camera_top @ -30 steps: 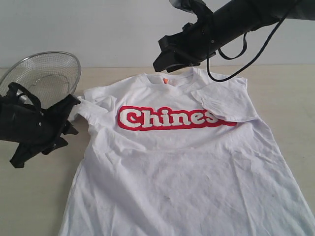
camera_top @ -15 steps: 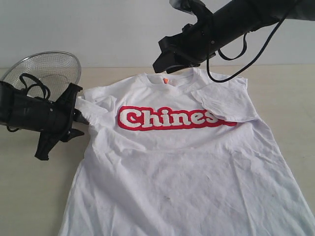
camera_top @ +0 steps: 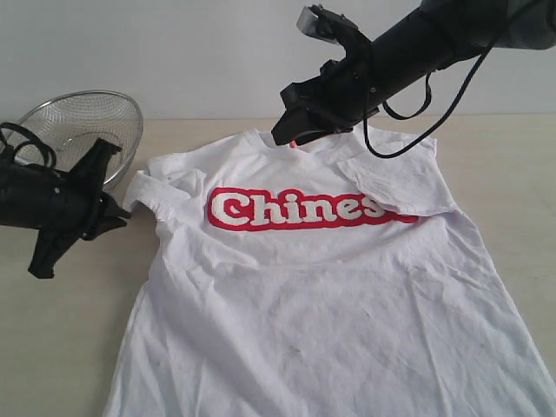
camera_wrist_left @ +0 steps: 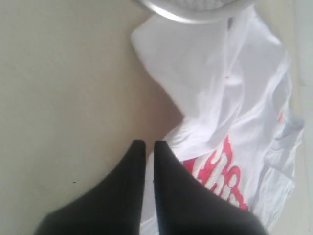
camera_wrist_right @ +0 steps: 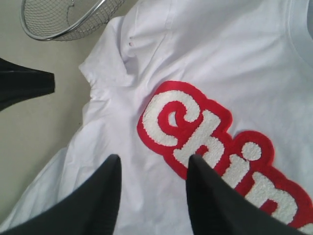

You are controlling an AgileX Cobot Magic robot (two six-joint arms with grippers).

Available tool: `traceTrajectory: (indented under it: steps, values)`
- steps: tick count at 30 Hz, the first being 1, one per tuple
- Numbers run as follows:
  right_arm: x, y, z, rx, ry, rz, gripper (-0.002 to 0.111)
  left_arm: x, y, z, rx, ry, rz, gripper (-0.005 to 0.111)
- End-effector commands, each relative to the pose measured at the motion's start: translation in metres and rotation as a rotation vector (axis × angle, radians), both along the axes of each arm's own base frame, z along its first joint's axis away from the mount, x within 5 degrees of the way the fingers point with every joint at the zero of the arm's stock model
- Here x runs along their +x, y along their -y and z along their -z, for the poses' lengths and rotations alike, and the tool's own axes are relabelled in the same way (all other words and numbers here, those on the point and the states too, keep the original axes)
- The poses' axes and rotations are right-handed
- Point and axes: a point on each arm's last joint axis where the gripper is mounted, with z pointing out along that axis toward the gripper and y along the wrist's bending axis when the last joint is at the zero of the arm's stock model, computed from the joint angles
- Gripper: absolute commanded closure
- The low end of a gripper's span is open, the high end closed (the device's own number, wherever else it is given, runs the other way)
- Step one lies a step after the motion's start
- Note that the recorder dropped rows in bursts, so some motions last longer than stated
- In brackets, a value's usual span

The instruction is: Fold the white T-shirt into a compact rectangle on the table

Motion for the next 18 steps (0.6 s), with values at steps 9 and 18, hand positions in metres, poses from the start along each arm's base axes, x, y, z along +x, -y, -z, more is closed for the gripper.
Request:
traceTrajectory:
  steps: [9,18]
  values:
    - [-0.001,0.0,-0.003,-0.004,0.006,-0.015,0.07,-0.015,-0.007,-0.01,0.009,0.05,0.09,0.102]
    - [0.0,0.001,-0.003,-0.018,0.014,-0.011,0.07,-0.067,-0.015,-0.047,0.095,0.207,0.188,0.102]
